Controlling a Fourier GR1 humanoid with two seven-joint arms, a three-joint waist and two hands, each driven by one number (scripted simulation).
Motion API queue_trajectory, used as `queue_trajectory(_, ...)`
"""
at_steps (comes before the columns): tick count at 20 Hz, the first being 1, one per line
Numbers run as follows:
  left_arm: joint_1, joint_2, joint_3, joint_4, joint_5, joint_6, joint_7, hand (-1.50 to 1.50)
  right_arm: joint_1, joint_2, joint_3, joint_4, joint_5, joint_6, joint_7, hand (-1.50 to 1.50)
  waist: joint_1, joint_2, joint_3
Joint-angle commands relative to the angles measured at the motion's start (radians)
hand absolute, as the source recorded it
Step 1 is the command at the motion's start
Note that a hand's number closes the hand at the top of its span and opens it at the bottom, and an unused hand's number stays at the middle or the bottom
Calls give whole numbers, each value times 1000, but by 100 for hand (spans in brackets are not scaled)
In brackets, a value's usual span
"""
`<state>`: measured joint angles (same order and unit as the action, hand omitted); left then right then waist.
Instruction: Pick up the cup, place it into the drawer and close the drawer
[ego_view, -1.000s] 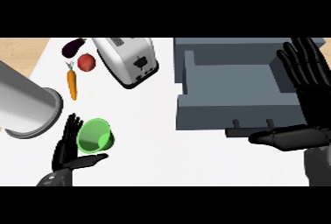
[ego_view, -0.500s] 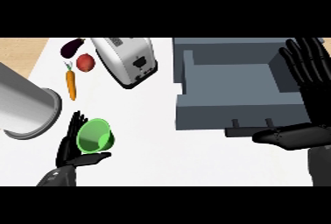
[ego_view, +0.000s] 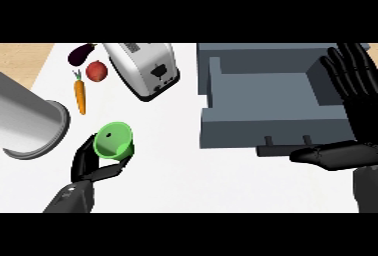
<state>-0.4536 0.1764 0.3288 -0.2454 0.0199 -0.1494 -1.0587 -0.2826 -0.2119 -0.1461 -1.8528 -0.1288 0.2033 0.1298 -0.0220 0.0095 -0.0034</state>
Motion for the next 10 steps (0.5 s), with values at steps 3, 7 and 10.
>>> queue_trajectory(3,-21,-52,29,-49,4,176,-181,150,-26,23,17,56,22,-9,-39,-150,9,0,1)
queue_trajectory(7,-51,-15,72,-59,49,85,-172,150,67,15,-8,-42,-23,12,-28,-150,-7,-3,1)
queue_trajectory(10,-45,-60,81,-54,52,121,-229,150,18,12,2,-42,-15,-2,8,-150,-3,-2,0)
